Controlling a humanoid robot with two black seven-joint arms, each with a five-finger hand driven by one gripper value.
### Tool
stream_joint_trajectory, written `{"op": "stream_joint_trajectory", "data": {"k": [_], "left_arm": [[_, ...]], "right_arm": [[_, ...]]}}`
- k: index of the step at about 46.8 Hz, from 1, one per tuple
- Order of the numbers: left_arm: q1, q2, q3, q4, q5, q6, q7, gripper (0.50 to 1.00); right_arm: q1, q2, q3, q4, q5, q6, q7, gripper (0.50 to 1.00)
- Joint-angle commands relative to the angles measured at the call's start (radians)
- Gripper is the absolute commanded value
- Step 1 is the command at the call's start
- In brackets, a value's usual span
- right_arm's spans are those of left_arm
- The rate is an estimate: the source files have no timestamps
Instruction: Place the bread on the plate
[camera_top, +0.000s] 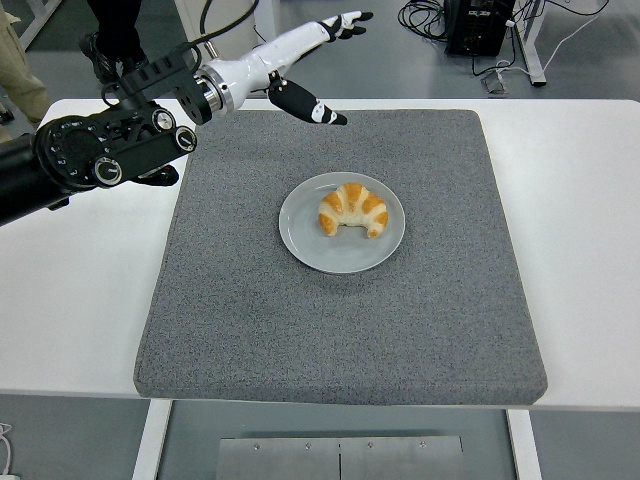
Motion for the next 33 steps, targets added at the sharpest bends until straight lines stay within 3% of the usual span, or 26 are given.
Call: {"op": "stream_joint_trajectory", "data": {"k": [1,20,27,33], "left_arm": [[0.001,0.003,-0.015,0.004,-0.097,0.002,0.001,0.972],[0.068,0.018,-0.185,0.056,-0.421,-0.003,0.019,0.972],[0.14,0.036,-0.328,0.061,-0.467,-0.083,0.054,0.972],[0.203,0.032,-0.455,0.111,-0.47,-0.118,0.077,0.972]], "right_arm": [[0.0,0.0,0.001,0.0,0.0,0.0,0.002,1.0],[0.0,0.0,0.001,0.0,0.0,0.0,0.0,1.0],[0.0,0.0,-0.001,0.0,0.0,0.0,0.0,1.0],[0.0,0.0,-0.001,0.0,0.0,0.0,0.0,1.0]]}}
